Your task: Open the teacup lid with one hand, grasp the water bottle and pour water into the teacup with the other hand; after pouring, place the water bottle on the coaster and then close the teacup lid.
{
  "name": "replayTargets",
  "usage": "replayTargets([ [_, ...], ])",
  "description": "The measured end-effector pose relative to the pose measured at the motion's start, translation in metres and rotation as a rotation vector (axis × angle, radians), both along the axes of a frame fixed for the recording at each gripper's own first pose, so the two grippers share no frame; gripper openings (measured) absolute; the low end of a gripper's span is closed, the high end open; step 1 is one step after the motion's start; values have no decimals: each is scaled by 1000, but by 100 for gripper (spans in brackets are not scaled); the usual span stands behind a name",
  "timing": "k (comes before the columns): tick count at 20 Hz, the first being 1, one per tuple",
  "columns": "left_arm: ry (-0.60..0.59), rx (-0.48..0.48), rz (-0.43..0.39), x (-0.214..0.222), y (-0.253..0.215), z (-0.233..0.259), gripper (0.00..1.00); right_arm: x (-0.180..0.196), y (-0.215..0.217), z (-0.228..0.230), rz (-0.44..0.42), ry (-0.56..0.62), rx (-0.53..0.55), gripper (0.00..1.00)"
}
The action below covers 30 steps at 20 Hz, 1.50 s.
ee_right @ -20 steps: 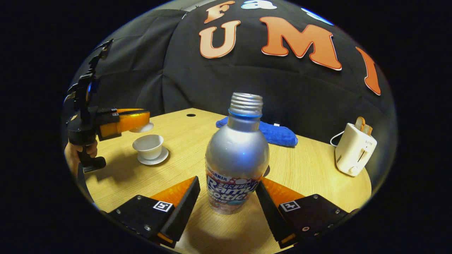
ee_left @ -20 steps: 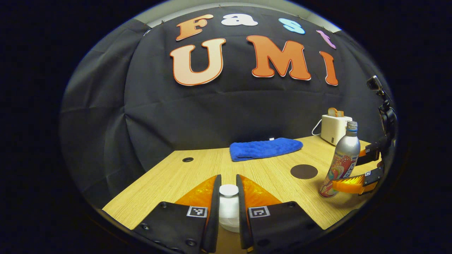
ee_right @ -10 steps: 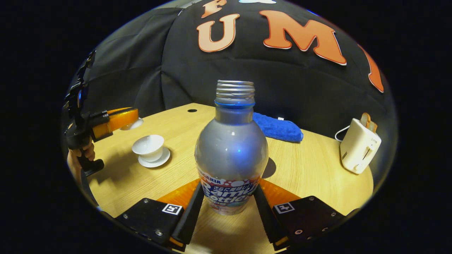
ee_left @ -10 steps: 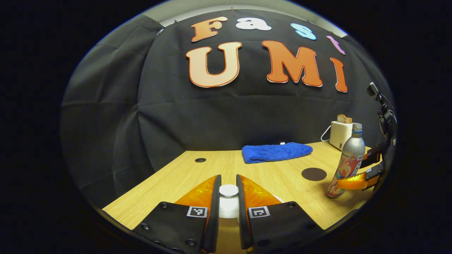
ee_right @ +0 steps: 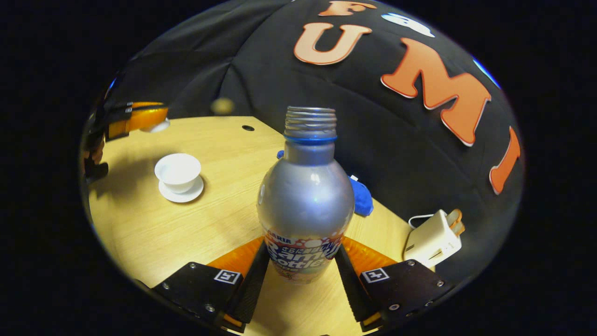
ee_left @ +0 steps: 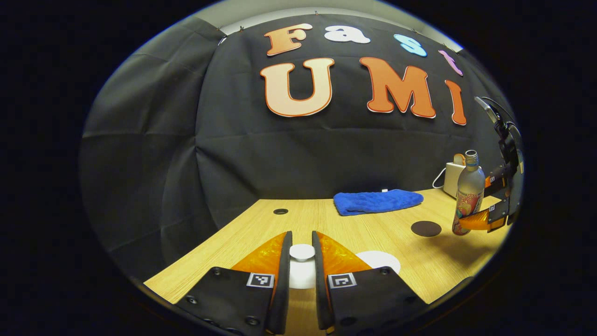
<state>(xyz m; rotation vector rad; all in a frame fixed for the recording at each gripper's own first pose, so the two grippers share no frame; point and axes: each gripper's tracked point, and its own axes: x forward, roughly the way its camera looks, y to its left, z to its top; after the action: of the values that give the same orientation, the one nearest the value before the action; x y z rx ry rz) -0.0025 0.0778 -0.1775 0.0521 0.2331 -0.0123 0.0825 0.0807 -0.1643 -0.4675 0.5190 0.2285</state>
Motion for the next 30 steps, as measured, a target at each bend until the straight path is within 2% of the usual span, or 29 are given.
replayTargets([
  [3, 5, 1, 16, -6, 13, -1, 28, 8, 5, 7, 42, -6, -77, 79],
  [4, 6, 1, 24, -7, 17, -1, 24, 11, 10, 10, 59, -12, -96, 79],
  [5, 7, -1, 31, -8, 21, -2, 28, 15, 17, 14, 76, -19, -112, 79],
  [11, 7, 6, 77, -22, 50, 0, 28, 30, 46, 18, 176, -37, -238, 79],
  [12, 7, 7, 84, -25, 53, 1, 24, 32, 52, 19, 194, -40, -250, 79],
  [17, -6, -28, 101, -33, 65, 5, 28, 39, 83, 30, 277, -77, -393, 79],
  [22, -20, -4, 109, -38, 75, 13, 28, 38, 85, 42, 326, -124, -498, 79],
  [30, -36, -28, 122, -42, 81, 16, 28, 36, 92, 55, 396, -245, -745, 78],
])
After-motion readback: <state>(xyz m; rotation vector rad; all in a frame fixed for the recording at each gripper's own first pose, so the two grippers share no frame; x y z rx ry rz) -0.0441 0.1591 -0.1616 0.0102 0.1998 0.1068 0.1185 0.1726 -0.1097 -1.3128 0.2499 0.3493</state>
